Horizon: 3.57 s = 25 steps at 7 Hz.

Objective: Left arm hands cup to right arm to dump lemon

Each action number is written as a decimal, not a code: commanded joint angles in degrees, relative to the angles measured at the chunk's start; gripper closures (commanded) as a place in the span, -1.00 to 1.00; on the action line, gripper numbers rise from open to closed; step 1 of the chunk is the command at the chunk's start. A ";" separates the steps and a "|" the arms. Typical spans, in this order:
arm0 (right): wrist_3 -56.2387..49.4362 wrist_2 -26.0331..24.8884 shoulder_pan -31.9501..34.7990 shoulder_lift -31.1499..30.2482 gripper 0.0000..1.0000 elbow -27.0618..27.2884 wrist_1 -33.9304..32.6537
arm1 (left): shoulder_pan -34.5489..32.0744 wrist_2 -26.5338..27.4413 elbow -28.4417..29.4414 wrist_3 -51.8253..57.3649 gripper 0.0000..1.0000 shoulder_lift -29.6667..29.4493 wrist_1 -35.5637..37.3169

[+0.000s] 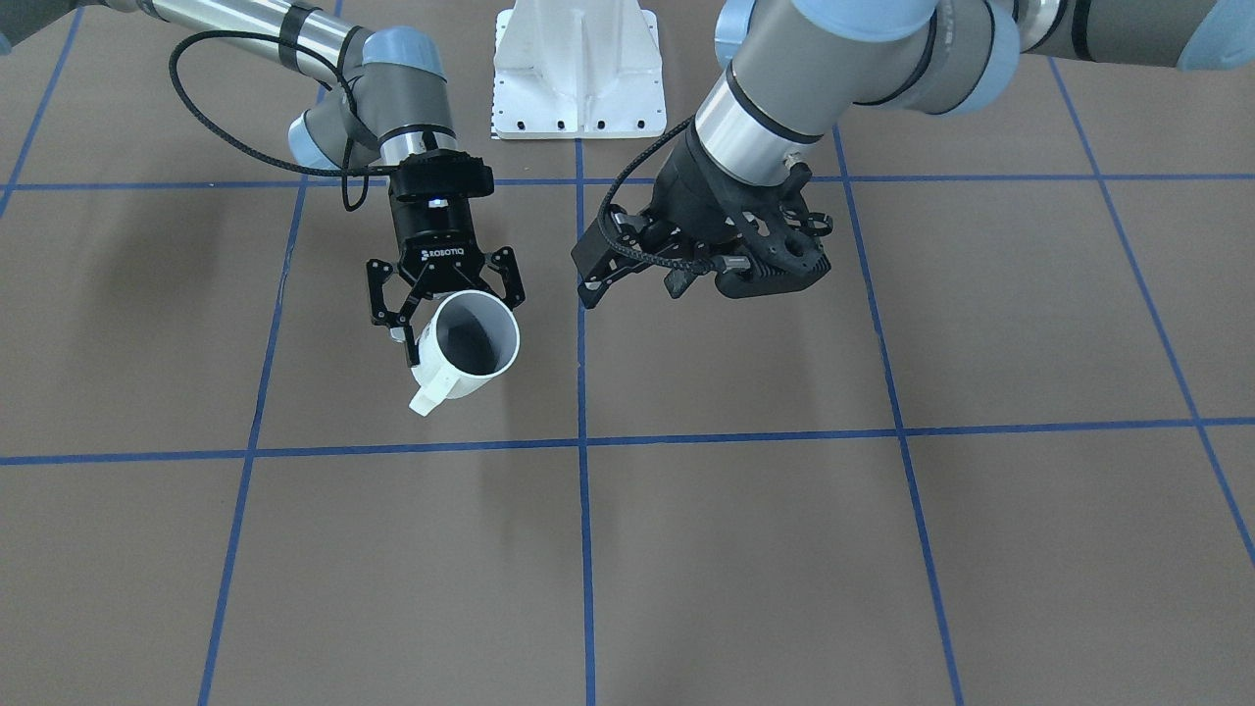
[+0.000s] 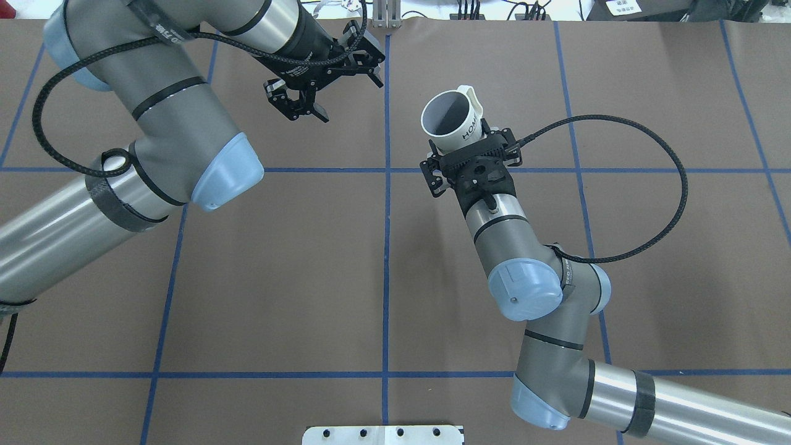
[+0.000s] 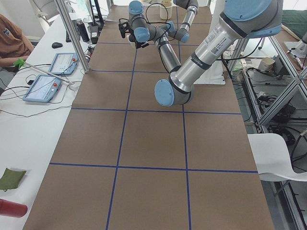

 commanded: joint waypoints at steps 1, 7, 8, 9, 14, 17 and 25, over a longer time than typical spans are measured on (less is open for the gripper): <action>-0.27 -1.17 -1.29 0.57 0.42 -0.13 -0.10 | 0.00 0.00 6.02 -0.07 -0.99 -3.82 -3.13; -0.36 -2.41 -1.82 0.92 0.41 -0.57 -0.01 | 3.07 -0.08 13.01 0.19 -0.73 -7.46 -5.43; -0.36 -2.41 -1.82 0.92 0.41 -0.57 -0.01 | 3.69 -0.08 13.10 0.28 -0.63 -7.46 -5.43; -0.27 -2.41 -1.82 0.92 0.40 -0.57 -0.01 | 4.04 -0.17 13.71 0.28 -0.52 -7.63 -5.43; -0.27 -2.41 -2.00 0.92 0.37 -0.57 -0.01 | 5.98 0.00 15.12 0.19 -0.32 -8.16 -7.37; -0.27 -2.49 -2.17 0.84 0.35 -0.57 0.08 | 6.24 0.00 16.35 0.28 -0.04 -8.86 -7.45; -0.45 -2.49 -2.09 0.75 0.35 -0.30 0.08 | 6.51 0.09 17.23 0.46 0.30 -8.95 -7.54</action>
